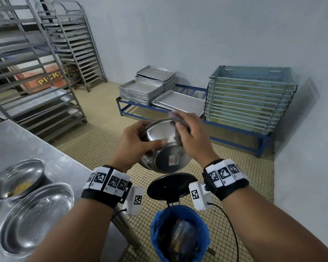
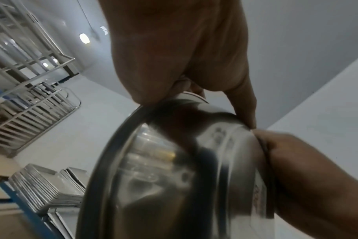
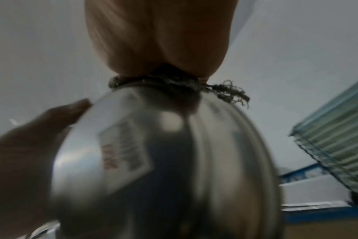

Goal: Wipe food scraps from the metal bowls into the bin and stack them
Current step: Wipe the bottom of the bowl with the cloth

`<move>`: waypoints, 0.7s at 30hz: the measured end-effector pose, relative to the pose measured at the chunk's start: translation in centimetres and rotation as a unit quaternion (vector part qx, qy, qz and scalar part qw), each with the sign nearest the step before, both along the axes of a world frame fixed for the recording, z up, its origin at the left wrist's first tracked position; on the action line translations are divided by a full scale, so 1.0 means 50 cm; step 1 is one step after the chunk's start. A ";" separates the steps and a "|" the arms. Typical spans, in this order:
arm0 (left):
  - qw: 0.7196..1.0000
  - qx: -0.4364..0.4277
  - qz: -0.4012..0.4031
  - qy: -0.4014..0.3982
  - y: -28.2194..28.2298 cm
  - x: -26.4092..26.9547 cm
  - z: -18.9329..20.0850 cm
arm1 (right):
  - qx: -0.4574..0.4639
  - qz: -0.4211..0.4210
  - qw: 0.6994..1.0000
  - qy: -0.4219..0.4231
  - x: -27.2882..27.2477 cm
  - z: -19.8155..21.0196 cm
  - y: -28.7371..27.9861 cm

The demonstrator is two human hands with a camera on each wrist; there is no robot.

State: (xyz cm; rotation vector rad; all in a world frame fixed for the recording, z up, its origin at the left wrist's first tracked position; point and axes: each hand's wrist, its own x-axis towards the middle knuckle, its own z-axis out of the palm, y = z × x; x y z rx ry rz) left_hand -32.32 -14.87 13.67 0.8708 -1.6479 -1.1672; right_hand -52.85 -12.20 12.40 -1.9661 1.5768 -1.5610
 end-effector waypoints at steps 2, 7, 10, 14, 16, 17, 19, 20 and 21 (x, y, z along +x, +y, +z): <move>1.000 -0.004 -0.001 0.009 -0.002 -0.007 0.001 | -0.048 0.017 0.996 0.080 0.021 0.026 -0.008; 0.999 0.005 0.027 0.037 -0.020 0.022 0.011 | -0.001 0.005 0.999 -0.046 -0.020 -0.019 -0.027; 0.998 0.019 0.031 0.050 -0.024 0.023 0.008 | 0.057 0.016 0.992 -0.108 -0.018 -0.018 -0.023; 0.997 0.020 0.020 0.068 -0.033 0.010 0.000 | 0.007 0.033 0.998 -0.060 -0.006 0.016 -0.034; 0.993 0.029 0.034 0.107 -0.043 0.013 -0.002 | 0.028 0.038 0.991 -0.127 -0.017 0.015 -0.038; 0.991 0.035 0.041 0.124 -0.048 0.017 -0.006 | 0.046 0.042 0.979 -0.194 -0.022 0.012 -0.037; 0.989 0.042 0.043 0.133 -0.053 0.018 -0.009 | 0.055 0.042 0.959 -0.274 -0.030 0.008 -0.033; 0.992 0.036 0.041 0.114 -0.055 0.018 -0.009 | 0.054 0.034 0.960 -0.274 -0.031 0.008 -0.031; 0.996 0.020 0.037 0.078 -0.058 0.018 -0.009 | 0.053 0.030 0.962 -0.265 -0.032 0.011 -0.034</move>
